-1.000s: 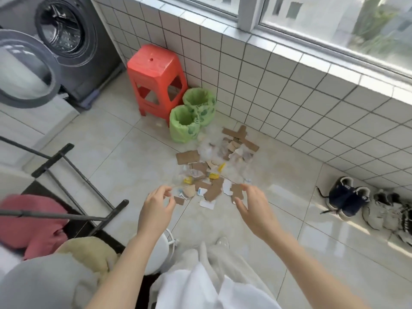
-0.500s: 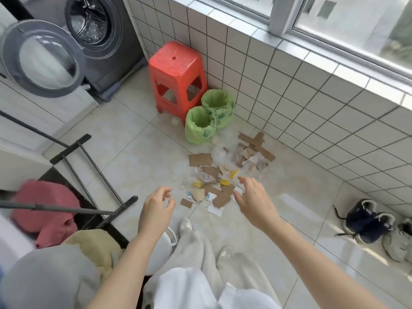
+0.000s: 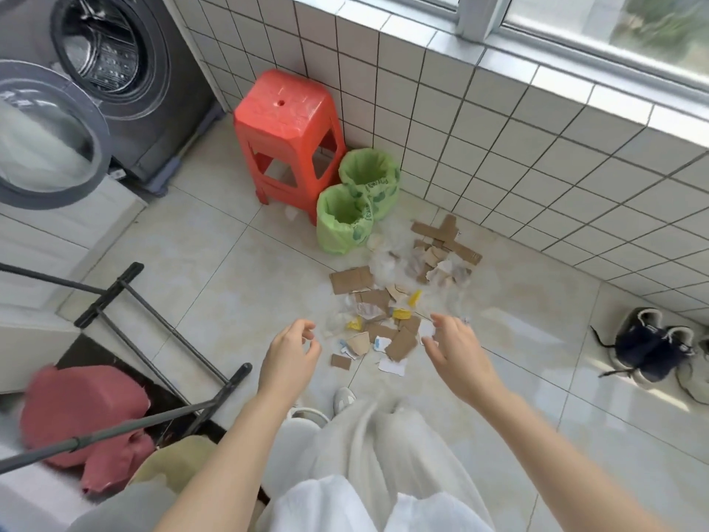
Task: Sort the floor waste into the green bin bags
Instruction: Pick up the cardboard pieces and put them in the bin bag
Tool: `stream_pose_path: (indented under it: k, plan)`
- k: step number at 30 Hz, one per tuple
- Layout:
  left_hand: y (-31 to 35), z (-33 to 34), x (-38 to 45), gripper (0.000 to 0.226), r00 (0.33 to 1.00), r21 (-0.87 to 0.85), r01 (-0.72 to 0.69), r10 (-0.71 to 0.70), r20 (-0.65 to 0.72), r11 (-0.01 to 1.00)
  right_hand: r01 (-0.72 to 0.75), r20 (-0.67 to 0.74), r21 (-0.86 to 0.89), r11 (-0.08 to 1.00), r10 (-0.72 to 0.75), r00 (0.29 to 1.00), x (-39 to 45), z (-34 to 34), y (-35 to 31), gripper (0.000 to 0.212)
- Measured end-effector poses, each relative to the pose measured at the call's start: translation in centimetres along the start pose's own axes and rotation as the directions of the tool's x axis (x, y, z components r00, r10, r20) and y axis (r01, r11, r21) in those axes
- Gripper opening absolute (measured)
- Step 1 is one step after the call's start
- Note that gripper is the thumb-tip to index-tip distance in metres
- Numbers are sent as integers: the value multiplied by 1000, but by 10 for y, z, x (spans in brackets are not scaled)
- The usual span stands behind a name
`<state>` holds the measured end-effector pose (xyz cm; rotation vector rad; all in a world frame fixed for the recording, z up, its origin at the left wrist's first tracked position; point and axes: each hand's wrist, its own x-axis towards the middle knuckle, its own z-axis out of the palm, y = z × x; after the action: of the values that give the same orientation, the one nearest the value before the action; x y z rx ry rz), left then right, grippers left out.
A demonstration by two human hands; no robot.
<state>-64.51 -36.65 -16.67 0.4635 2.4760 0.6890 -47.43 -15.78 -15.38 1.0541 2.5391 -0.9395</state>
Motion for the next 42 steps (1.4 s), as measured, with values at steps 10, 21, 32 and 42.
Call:
stream_pose_path:
  k: [10,21,32,42]
  plan:
    - [5,10,47,22,1000,-42,28,-28,14,999,-69,8,15,997,69,998,40,-1,5,42]
    - [7,15,112,25,984,55,-37,27,173,998,-205,-41,62,977,208,977,88,3,-4,44]
    - [-44,45,264,28,883,267,-287,146,446,920,-469,-97,258,845,505,858,172,92,-3,42]
    - [-124,229,357,26,854,236,-310,160,496,921,-483,-96,358,799,547,832,278,237,109,41]
